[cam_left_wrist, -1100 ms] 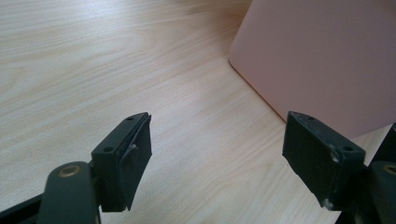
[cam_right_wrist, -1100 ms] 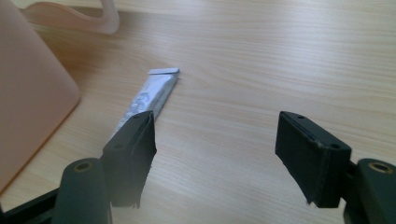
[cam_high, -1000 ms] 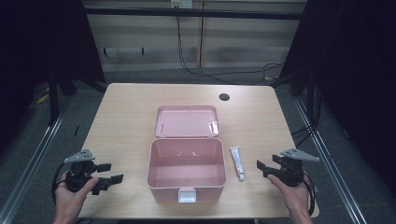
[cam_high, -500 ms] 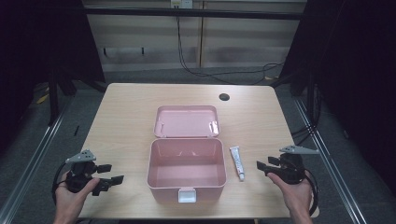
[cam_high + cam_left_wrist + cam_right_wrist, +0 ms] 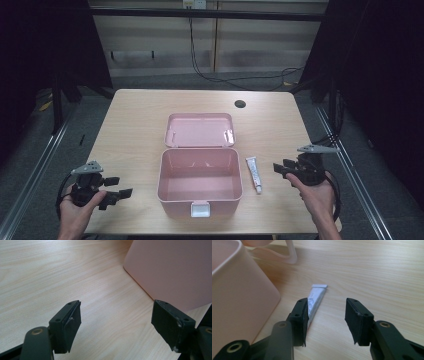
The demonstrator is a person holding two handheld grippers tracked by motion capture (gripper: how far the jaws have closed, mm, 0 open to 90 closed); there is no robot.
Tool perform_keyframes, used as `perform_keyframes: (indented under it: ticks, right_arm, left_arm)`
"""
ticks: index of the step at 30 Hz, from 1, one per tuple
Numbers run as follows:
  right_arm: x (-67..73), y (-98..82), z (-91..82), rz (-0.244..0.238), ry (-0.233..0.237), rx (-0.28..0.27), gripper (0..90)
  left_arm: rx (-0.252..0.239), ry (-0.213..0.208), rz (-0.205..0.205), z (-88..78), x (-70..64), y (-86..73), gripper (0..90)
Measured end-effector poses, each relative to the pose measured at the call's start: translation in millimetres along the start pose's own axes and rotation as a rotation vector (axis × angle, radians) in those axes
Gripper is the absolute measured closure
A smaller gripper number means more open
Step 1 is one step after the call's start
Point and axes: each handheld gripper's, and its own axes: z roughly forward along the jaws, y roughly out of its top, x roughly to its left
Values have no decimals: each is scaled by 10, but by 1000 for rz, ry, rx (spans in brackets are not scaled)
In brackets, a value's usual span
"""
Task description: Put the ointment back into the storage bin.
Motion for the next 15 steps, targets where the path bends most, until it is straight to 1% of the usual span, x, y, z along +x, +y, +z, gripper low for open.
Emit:
perform_keyframes:
  ticks: [1,2,4,5,7,11,12,14,15]
  right_arm:
    - [0,0,0,0,0,0,534]
    - [23,53,13,11,5,16,546]
    - [30,92,23,12,9,46,552]
    - [33,116,28,26,20,70,554]
    - [31,171,44,40,35,97,544]
    - [59,257,90,39,43,156,493]
    - [59,257,90,39,43,156,493]
    - [64,314,108,39,54,180,478]
    - [51,345,109,39,63,195,475]
  left_arm:
    - [0,0,0,0,0,0,238]
    - [2,0,2,0,2,-1,238]
    - [2,0,1,1,4,0,238]
    - [3,-2,3,1,4,0,238]
    - [1,0,-3,3,-3,-2,237]
    - [6,-2,-1,4,-1,-2,238]
    - [6,-2,-1,4,-1,-2,238]
    - [5,-2,3,2,6,0,238]
    - [0,-3,-1,3,4,-1,237]
